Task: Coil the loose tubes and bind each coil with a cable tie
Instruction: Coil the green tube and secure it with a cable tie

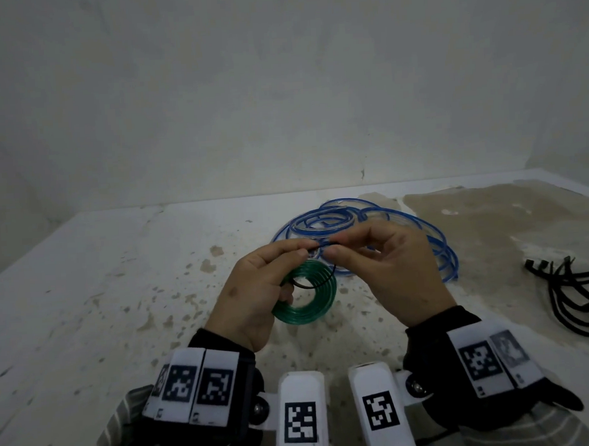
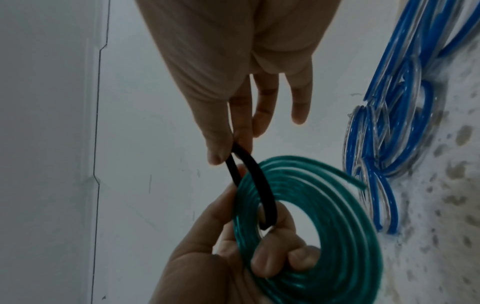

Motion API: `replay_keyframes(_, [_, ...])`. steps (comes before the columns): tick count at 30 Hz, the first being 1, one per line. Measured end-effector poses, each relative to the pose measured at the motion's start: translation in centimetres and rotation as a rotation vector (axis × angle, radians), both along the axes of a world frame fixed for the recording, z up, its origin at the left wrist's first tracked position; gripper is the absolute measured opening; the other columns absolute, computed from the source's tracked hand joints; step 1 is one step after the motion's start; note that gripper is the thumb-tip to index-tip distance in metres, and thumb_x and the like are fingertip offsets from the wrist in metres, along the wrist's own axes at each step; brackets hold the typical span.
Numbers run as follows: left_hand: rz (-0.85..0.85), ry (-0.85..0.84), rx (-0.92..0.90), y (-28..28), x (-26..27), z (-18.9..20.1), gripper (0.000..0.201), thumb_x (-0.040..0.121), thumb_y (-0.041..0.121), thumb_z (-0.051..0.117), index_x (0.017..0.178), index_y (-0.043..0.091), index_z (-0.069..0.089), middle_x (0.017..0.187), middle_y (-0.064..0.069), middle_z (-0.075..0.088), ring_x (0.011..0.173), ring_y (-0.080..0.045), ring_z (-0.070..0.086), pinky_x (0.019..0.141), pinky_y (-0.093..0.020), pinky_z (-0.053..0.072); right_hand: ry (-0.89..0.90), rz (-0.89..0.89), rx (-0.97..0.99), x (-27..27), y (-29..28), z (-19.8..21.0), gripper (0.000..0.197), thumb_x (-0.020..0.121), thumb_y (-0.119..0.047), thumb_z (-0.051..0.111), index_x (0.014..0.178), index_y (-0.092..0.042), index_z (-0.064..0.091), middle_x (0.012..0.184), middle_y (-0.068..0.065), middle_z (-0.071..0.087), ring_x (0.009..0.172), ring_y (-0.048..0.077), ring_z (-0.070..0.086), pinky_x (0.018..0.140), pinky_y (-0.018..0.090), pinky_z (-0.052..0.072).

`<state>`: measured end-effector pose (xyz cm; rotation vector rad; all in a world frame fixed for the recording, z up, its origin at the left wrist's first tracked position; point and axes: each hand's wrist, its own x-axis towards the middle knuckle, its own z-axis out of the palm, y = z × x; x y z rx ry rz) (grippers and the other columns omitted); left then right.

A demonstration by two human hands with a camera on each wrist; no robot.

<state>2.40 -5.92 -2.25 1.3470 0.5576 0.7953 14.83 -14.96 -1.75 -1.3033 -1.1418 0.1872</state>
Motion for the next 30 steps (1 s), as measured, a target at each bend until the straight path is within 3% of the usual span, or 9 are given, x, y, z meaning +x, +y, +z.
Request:
replay_keyframes(4, [0.014, 0.0, 0.011, -0.05, 0.0, -0.02, 0.021, 0.086, 0.003, 0.054, 0.079, 0.014, 0.071, 0.055, 0.005, 0.058, 0.041, -0.006, 0.032, 0.045, -0.019, 0.028, 0.005, 0.008, 0.015, -0.11, 0.07, -0.09, 0.017, 0.068, -0.013, 0.077, 0.071, -0.027, 0.069, 0.068, -0.017, 0.069, 0.073, 0.007, 0.067, 0.079, 0.035, 0.056])
replay_keyframes(7, [0.031, -0.002, 0.008, 0.01, -0.02, 0.04, 0.027, 0.086, 0.003, 0.054, 0.072, 0.017, 0.073, 0.055, 0.004, 0.058, 0.042, -0.008, 0.03, 0.044, -0.02, 0.027, -0.004, 0.009, 0.033, -0.08, 0.19, -0.28, 0.017, 0.069, -0.012, 0.076, 0.072, -0.026, 0.068, 0.068, -0.019, 0.069, 0.072, 0.006, 0.067, 0.078, 0.029, 0.056])
replay_keyframes(11, [0.045, 0.004, 0.02, -0.1, -0.03, 0.15, 0.023, 0.086, 0.002, 0.054, 0.075, 0.014, 0.07, 0.054, 0.006, 0.058, 0.045, -0.01, 0.028, 0.049, -0.024, 0.024, 0.009, 0.015, 0.075, 0.11, 0.24, -0.45, 0.017, 0.069, -0.009, 0.076, 0.071, -0.024, 0.068, 0.067, -0.018, 0.069, 0.071, 0.005, 0.067, 0.074, 0.019, 0.054])
replay_keyframes(17, [0.054, -0.005, 0.031, -0.04, -0.06, -0.15, 0.022, 0.087, 0.006, 0.055, 0.075, 0.015, 0.071, 0.059, 0.002, 0.059, 0.045, -0.01, 0.029, 0.05, -0.025, 0.026, 0.016, 0.062, 0.046, -0.08, 0.15, -0.33, 0.012, 0.06, -0.026, 0.073, 0.071, -0.025, 0.068, 0.069, -0.016, 0.07, 0.073, 0.01, 0.068, 0.076, 0.028, 0.057])
replay_keyframes(23, [0.051, -0.042, -0.003, -0.05, 0.08, -0.16, 0.025, 0.087, 0.005, 0.055, 0.072, 0.016, 0.072, 0.062, -0.001, 0.059, 0.046, -0.009, 0.029, 0.051, -0.025, 0.024, 0.027, 0.045, 0.09, 0.24, 0.26, -0.49, 0.016, 0.067, -0.005, 0.076, 0.073, -0.019, 0.069, 0.066, -0.015, 0.07, 0.07, 0.007, 0.068, 0.072, 0.016, 0.053])
replay_keyframes(30, [0.062, -0.024, 0.036, -0.08, 0.1, -0.32, 0.023, 0.086, 0.004, 0.056, 0.074, 0.016, 0.071, 0.063, -0.003, 0.057, 0.046, -0.01, 0.029, 0.048, -0.023, 0.026, -0.009, 0.03, 0.073, 0.29, 0.3, -0.58, 0.018, 0.066, -0.008, 0.077, 0.073, -0.023, 0.07, 0.068, -0.013, 0.07, 0.071, 0.009, 0.068, 0.075, 0.021, 0.055])
